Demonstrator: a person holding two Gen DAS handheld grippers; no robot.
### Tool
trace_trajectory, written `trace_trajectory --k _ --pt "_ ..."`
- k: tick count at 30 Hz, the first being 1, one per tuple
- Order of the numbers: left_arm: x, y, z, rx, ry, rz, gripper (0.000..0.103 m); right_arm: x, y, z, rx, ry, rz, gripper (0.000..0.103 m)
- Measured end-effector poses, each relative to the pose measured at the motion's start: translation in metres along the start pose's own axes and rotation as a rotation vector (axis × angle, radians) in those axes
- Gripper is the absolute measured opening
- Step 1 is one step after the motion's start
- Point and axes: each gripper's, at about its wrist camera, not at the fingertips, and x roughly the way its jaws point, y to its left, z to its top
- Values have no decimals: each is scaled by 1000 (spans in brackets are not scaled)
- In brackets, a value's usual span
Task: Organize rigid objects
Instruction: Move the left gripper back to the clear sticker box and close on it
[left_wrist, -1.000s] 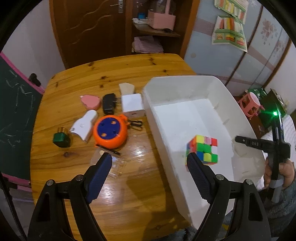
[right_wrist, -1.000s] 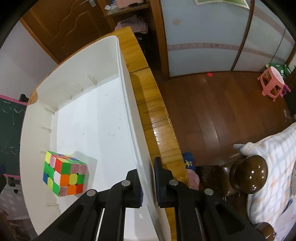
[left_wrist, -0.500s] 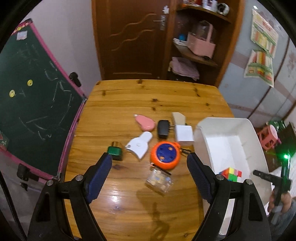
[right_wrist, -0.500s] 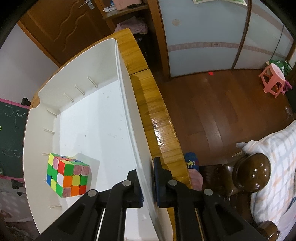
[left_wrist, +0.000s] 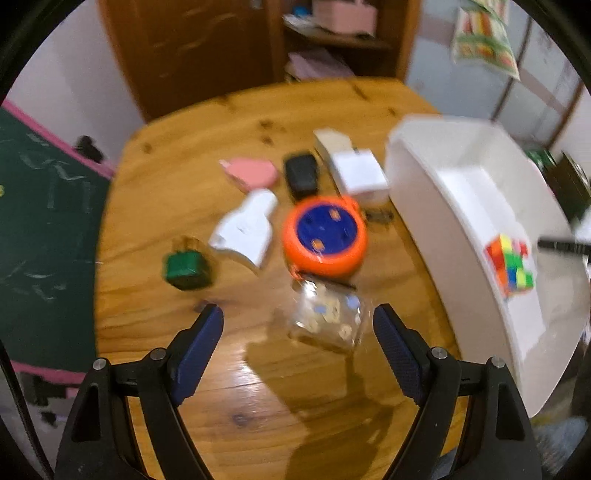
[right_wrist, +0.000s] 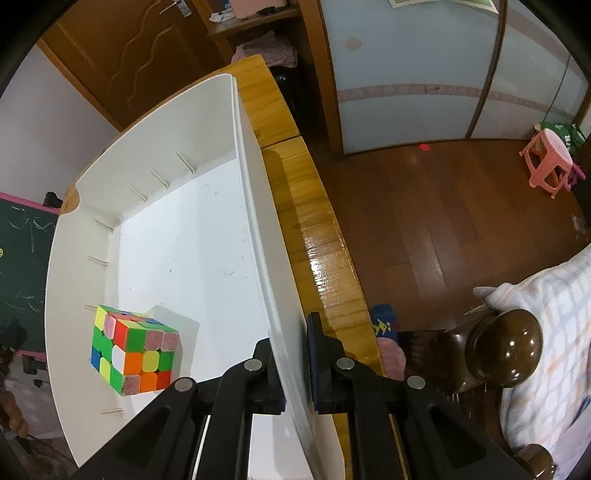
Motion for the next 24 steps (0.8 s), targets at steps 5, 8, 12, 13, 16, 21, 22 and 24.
trace_trajectory --k 5,8,12,13,16,21,22,24 --pt "33 -2 -7 18 65 -68 86 0 -3 0 23 1 22 9" --pt "41 -4 -5 27 70 -102 86 0 -4 0 22 1 21 9" --pt "50 -11 -3 62 77 -138 86 0 -7 0 35 2 32 10" --pt "52 -14 -2 74 80 -137 86 0 -7 0 38 2 34 10" --pt "58 -21 0 110 76 -122 86 1 -9 0 41 1 37 10" --pt "67 -23 2 115 84 -104 85 2 -9 -1 42 -2 33 10" --pt "69 -21 2 116 86 -102 85 2 -9 -1 42 -2 33 10" --pt "73 -20 2 121 80 -91 85 2 -9 -1 41 -2 33 10"
